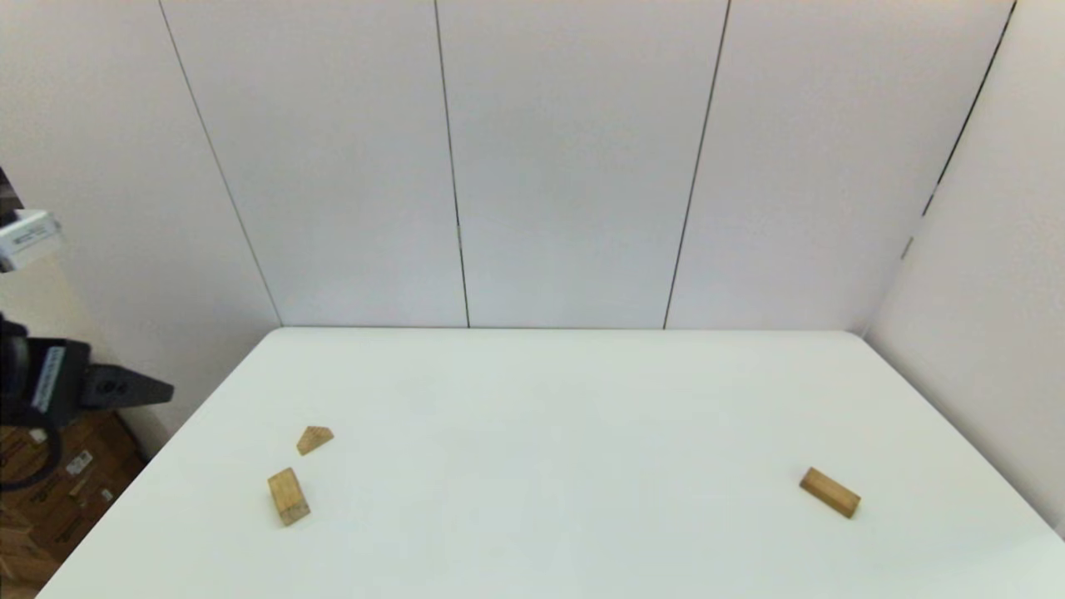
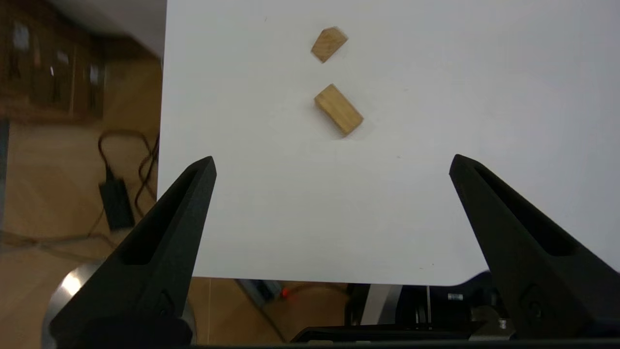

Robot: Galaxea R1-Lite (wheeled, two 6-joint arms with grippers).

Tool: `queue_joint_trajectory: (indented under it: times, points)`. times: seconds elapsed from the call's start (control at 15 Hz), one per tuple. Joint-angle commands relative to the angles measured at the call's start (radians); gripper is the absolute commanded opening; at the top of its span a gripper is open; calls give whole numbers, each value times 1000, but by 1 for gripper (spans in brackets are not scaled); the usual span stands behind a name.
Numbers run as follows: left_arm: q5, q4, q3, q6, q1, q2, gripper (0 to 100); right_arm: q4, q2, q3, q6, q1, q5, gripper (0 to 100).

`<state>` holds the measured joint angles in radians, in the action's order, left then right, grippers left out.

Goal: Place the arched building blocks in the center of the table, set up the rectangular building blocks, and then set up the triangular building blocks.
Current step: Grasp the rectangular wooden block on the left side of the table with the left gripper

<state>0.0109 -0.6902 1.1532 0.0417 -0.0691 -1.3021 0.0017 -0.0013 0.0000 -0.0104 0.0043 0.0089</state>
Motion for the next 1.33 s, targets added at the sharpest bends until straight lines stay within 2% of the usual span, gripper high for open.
queue_joint_trajectory:
  times: [0.07,0.47,0.53,0.87,1.33]
  points:
    - [-69,-57,209,-135,5,-520,100,0,0,2,0,0,0,100]
    - [-72,-61,278,-649,107,-714,100,1,0,2,0,0,0,100]
    - [-71,-61,278,-695,109,-735,100,1,0,2,0,0,0,100]
    - [-74,-65,272,-833,89,-841,100,0,0,2,0,0,0,100]
    - [-57,-55,188,-832,49,-867,100,0,0,2,0,0,0,100]
